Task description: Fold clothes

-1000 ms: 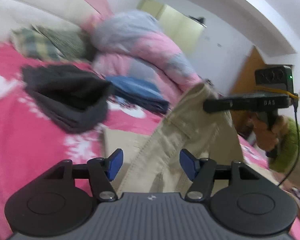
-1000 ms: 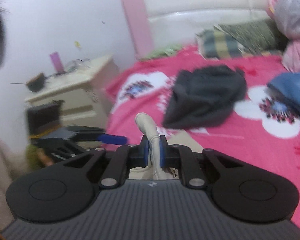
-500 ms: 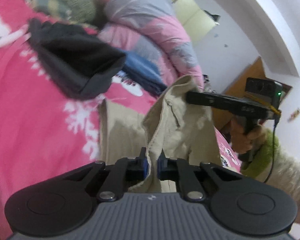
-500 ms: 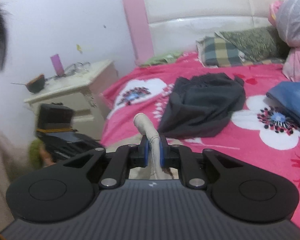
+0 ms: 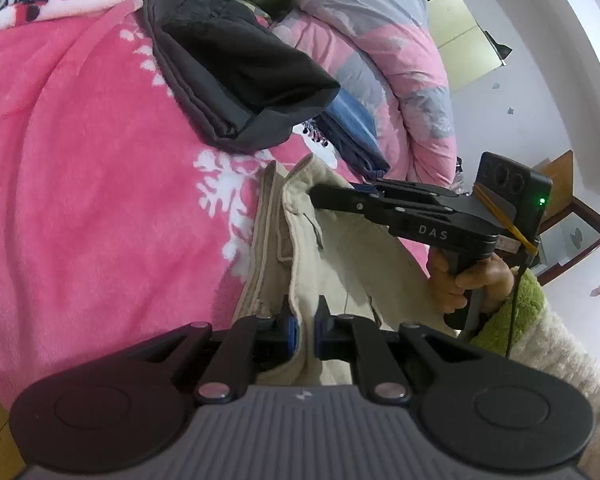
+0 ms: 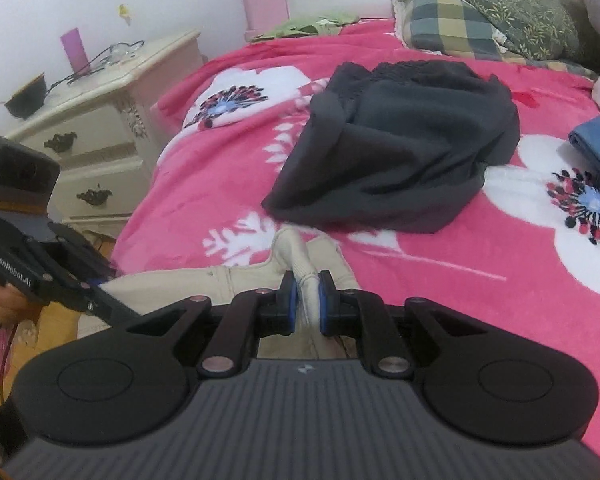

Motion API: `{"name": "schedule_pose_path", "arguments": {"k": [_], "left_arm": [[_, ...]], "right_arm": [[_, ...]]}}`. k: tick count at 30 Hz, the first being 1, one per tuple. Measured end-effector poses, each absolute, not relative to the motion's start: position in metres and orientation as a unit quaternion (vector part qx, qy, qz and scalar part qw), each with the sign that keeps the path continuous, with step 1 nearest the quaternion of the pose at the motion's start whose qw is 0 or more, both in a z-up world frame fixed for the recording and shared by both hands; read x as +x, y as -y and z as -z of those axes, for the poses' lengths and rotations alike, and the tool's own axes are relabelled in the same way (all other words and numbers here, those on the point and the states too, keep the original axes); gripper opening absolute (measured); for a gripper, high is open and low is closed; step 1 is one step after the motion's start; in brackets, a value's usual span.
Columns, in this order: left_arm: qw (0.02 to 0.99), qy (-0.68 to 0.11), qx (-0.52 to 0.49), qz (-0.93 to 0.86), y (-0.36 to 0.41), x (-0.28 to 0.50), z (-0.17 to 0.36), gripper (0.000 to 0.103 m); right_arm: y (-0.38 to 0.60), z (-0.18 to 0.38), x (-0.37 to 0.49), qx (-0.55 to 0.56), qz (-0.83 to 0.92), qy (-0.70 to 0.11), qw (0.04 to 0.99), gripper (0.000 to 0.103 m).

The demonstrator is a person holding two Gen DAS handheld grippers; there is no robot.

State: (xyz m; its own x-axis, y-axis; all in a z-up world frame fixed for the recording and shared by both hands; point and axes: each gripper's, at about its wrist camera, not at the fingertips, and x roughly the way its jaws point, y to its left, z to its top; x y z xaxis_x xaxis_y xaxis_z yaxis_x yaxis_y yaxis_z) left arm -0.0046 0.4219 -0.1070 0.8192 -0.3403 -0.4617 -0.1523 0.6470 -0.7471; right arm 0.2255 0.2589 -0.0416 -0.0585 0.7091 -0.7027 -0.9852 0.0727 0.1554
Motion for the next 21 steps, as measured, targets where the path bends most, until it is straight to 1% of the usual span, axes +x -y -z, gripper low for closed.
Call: {"name": "schedule_pose_path", "arguments": {"k": [8, 13, 14, 15, 16, 18, 19, 21], "left_arm": [[0.852, -0.298, -0.427, 0.047, -0.425, -0.009, 0.113, 0.010], [0.852, -0.290, -0.435, 0.039, -0.429, -0.026, 0.109, 0.015], [0.861, -0.283, -0.423, 0.018, -0.429, -0.034, 0.105, 0.017], [0.870, -0.275, -0.409, -0.004, -0.428, -0.041, 0.099, 0.024], [0.879, -0.267, -0.395, -0.027, -0.427, -0.049, 0.094, 0.026], [0.894, -0.251, -0.365, -0.071, -0.426, -0.065, 0.084, 0.026], [0.909, -0.225, -0.341, -0.085, -0.420, -0.072, 0.074, 0.026], [0.927, -0.188, -0.317, -0.064, -0.410, -0.077, 0.059, 0.026]], "right_arm": [[-0.269, 0.050, 0.222, -0.223, -0.650, -0.327, 0.649, 0.009], [-0.273, 0.058, 0.223, -0.224, -0.649, -0.328, 0.649, 0.010], [-0.273, 0.059, 0.223, -0.223, -0.649, -0.328, 0.649, 0.010], [-0.273, 0.060, 0.224, -0.221, -0.648, -0.330, 0.650, 0.010], [-0.273, 0.061, 0.224, -0.218, -0.647, -0.331, 0.651, 0.010], [-0.273, 0.062, 0.225, -0.212, -0.646, -0.334, 0.653, 0.010], [-0.272, 0.062, 0.225, -0.211, -0.645, -0.334, 0.655, 0.010], [-0.273, 0.062, 0.224, -0.208, -0.642, -0.335, 0.658, 0.011]]}}
